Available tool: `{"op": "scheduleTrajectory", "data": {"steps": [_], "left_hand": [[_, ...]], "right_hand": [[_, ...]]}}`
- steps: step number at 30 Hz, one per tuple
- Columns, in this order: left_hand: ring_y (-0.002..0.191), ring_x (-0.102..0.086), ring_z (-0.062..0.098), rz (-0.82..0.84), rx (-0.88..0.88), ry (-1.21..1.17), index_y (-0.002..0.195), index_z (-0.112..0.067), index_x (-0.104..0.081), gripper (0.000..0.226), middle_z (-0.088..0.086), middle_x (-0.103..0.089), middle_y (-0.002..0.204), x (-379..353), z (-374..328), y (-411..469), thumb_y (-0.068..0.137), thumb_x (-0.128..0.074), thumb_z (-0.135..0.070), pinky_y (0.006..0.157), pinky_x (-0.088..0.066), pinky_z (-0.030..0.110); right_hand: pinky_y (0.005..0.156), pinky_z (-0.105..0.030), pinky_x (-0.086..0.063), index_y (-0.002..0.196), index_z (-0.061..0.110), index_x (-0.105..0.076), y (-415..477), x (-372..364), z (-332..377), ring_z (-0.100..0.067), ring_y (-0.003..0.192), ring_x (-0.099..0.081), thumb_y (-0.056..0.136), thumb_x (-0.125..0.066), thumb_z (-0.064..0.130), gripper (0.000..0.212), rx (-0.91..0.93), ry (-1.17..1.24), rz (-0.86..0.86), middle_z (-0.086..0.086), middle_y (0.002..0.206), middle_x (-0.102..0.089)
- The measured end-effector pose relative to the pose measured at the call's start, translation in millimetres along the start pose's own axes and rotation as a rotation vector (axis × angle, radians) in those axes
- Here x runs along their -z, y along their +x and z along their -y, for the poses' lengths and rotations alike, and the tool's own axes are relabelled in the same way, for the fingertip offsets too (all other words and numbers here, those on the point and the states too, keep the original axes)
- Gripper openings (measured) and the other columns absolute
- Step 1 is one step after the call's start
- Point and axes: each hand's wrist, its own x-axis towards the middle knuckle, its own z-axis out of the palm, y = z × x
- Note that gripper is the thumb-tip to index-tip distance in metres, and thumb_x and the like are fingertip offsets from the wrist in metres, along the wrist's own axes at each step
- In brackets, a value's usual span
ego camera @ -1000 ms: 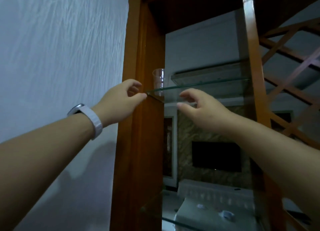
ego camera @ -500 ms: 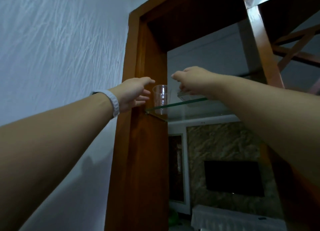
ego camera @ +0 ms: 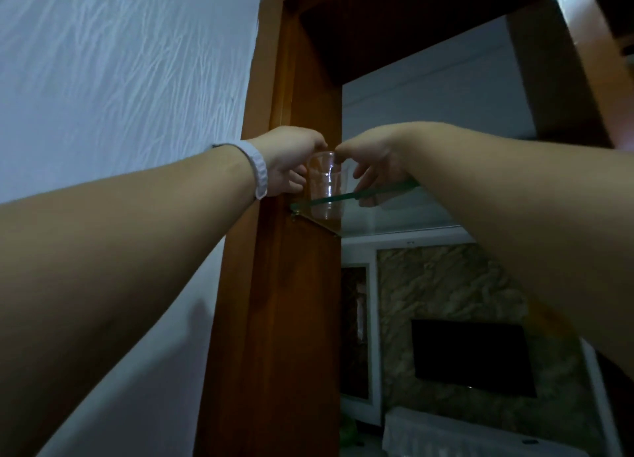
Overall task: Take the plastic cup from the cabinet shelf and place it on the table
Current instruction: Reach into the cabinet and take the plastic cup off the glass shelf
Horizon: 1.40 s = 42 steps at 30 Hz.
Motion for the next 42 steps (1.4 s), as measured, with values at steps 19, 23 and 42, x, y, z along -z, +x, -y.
{"op": "scheduleTrajectory", "data": {"steps": [19,23,42], "left_hand": [[0.098,-0.066,0.020,-0.134,-0.199,-0.090,0.105,-0.010,-0.062,0.018,0.009,-0.066,0.110,-3.4,-8.8,4.1,0.088,-0.059,-0.006,0.080,-0.058,0.035],[0.099,-0.067,0.020,-0.102,-0.213,-0.081,0.100,-0.014,-0.062,0.013,0.009,-0.068,0.110,2.1,-9.3,-4.9,0.087,-0.064,-0.012,0.085,-0.057,0.040],[0.101,-0.070,0.025,0.180,-0.160,-0.249,0.121,-0.008,-0.058,0.042,0.014,-0.069,0.112,28.5,31.2,-88.2,0.082,-0.071,-0.017,0.086,-0.057,0.037]], "right_hand": [[0.063,-0.034,-0.057,0.133,0.006,-0.043,-14.9,1.2,-8.2,-0.028,0.084,-0.068,0.095,-0.056,0.021,0.042,0.245,0.356,0.031,-0.019,0.098,-0.065],[0.083,-0.038,-0.058,0.137,0.008,-0.043,-23.1,4.9,-10.9,-0.029,0.096,-0.068,0.095,-0.054,0.019,0.045,0.317,0.426,0.038,-0.020,0.107,-0.065],[0.080,-0.034,-0.060,0.118,0.009,-0.059,-98.9,-23.8,-49.7,-0.022,0.091,-0.074,0.092,-0.057,0.011,0.026,0.451,0.559,0.194,-0.015,0.107,-0.072]]}}
